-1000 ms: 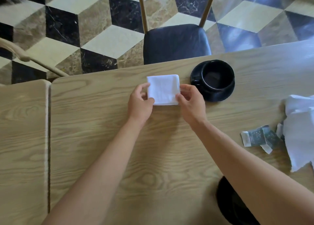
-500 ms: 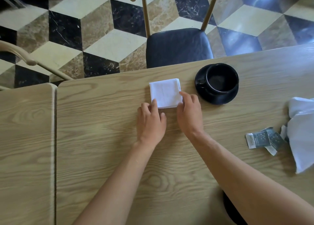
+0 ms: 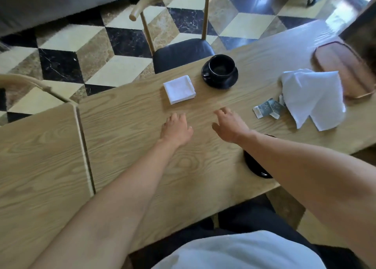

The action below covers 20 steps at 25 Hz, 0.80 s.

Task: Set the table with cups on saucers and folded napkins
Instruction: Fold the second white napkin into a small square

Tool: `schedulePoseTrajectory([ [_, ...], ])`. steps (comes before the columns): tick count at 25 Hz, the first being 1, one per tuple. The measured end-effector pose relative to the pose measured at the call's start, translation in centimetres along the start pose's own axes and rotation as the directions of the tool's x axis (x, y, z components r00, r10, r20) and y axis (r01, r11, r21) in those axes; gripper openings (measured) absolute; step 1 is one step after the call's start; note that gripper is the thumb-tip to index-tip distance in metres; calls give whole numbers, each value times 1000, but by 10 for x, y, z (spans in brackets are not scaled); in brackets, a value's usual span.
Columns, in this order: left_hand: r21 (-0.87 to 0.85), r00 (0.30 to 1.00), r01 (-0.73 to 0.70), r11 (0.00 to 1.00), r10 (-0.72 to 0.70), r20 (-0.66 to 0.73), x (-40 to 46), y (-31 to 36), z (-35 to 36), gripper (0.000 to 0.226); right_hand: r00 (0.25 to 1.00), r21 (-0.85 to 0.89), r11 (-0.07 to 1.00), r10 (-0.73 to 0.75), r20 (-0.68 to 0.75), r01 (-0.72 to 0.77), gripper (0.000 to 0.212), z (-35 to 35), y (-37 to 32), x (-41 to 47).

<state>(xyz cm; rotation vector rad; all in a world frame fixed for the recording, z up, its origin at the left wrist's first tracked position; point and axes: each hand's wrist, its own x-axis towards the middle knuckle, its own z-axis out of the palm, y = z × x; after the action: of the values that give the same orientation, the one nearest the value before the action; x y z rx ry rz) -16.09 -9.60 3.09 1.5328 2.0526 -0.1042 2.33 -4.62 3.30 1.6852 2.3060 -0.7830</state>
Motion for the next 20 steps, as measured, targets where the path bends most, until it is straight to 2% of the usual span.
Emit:
schedulePoseTrajectory([
  [5,97,993,-119,988,116,32,-29,46,-6,48,984,14,991,132,-117,-131,52,-27,46,-62],
  [9,122,974,-226,966,224,32,-50,97,5,47,944,80,960,280,-173,-269,48,-38,94,-95],
  [16,155,943,-329,932,316,103,-38,185,36,46,919,178,924,365,-152,-338,47,-39,188,-97],
  [20,168,944,-326,930,313,101,-6,259,62,32,894,270,887,423,-146,-375,40,-49,276,-76],
])
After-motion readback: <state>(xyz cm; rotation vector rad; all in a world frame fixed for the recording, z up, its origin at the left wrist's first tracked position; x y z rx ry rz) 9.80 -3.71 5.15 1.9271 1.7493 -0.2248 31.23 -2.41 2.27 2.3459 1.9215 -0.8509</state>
